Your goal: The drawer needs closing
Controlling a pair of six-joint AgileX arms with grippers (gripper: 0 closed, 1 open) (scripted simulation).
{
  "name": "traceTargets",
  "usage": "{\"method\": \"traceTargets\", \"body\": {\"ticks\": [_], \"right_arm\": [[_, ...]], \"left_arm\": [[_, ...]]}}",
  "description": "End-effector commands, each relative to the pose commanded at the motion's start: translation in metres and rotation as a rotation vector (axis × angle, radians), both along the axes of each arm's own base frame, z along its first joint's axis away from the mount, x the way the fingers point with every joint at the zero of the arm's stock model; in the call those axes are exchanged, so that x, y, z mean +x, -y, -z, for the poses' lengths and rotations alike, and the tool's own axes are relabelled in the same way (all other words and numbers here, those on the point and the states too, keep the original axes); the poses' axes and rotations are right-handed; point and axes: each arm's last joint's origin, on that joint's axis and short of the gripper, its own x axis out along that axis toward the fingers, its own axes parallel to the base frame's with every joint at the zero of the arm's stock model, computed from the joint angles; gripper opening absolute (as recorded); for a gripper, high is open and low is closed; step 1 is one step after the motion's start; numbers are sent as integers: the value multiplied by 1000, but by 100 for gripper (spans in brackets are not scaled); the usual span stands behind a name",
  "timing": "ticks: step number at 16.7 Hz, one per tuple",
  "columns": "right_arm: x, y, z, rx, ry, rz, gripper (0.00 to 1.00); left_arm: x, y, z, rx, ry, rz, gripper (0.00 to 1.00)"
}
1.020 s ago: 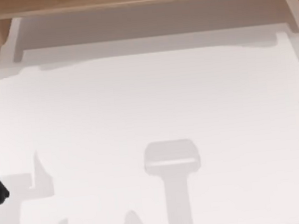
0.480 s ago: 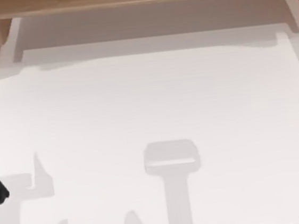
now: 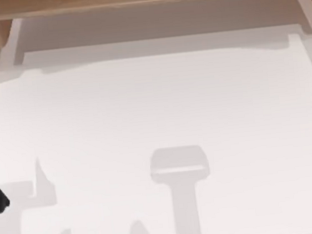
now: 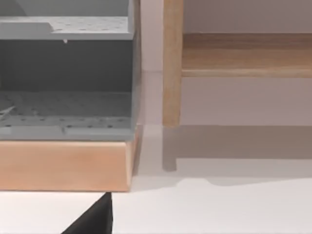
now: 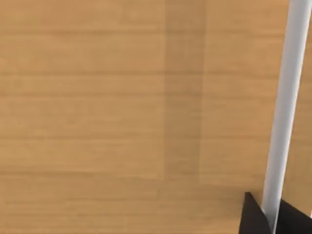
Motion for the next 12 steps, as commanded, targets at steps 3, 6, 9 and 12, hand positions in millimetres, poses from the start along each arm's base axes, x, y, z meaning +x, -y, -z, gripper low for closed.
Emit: {"method": "traceTargets", "body": {"ticks": [3, 6, 9, 12], "right_arm": [[1, 0, 2, 7, -6, 3, 0], [22, 1, 2, 9, -8, 1, 0], [52, 4, -3, -7, 12, 2, 0], [63, 1, 1, 5, -4, 3, 0]], "left_arm": [[0, 0, 0, 0, 0, 0, 100], [0, 0, 0, 0, 0, 0, 100], [0, 0, 0, 0, 0, 0, 100], [0, 0, 0, 0, 0, 0, 100]]}}
